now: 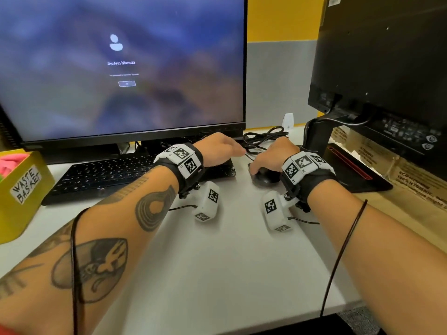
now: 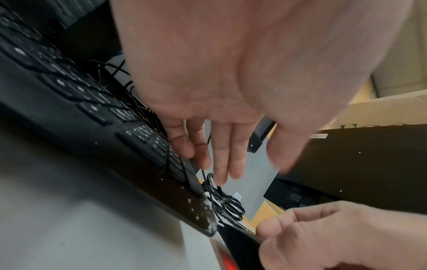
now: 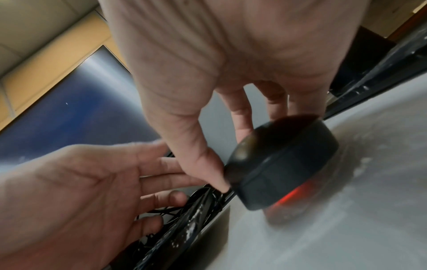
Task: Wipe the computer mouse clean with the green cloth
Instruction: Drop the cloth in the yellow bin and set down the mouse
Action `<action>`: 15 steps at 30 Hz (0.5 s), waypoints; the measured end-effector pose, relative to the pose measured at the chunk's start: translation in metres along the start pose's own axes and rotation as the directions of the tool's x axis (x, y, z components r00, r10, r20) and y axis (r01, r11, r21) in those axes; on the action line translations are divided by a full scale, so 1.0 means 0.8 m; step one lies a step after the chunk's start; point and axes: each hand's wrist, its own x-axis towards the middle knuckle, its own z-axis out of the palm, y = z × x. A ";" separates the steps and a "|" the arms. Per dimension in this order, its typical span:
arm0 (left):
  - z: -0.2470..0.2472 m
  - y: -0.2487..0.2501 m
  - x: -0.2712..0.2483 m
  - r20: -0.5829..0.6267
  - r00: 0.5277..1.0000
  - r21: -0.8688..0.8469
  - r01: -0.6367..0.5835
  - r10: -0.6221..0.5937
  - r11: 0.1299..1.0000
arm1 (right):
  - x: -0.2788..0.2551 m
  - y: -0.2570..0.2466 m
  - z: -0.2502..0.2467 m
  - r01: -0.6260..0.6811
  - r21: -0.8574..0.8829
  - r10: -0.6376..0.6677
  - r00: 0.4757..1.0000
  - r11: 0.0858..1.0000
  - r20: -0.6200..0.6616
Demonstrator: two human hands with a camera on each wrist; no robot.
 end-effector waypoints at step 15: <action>0.011 0.010 -0.003 0.229 0.973 0.245 -0.081 0.024 0.966 | 0.001 0.000 -0.010 -0.013 -0.110 0.018 0.999 0.994 0.036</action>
